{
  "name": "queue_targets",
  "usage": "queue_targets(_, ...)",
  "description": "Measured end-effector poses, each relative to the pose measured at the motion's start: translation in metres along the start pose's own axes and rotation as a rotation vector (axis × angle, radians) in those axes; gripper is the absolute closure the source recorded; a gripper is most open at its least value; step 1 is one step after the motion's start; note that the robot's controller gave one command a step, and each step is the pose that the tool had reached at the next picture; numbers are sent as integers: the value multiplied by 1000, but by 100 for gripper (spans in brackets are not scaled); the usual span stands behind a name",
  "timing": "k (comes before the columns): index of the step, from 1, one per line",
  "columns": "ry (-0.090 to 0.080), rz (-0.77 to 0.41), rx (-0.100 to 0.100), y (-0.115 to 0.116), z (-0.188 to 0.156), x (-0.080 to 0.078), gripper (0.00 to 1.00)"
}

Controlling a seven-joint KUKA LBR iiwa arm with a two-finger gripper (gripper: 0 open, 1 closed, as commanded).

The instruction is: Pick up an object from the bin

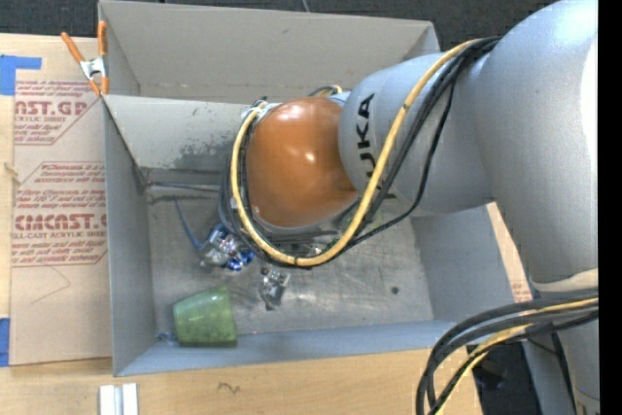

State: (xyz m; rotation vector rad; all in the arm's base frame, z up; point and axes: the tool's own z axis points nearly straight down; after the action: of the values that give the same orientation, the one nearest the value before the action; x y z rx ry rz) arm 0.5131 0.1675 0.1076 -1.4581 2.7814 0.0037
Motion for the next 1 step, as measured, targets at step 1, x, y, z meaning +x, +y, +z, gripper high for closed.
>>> queue_targets(1,-2,-65,2,52,31,-17,0)
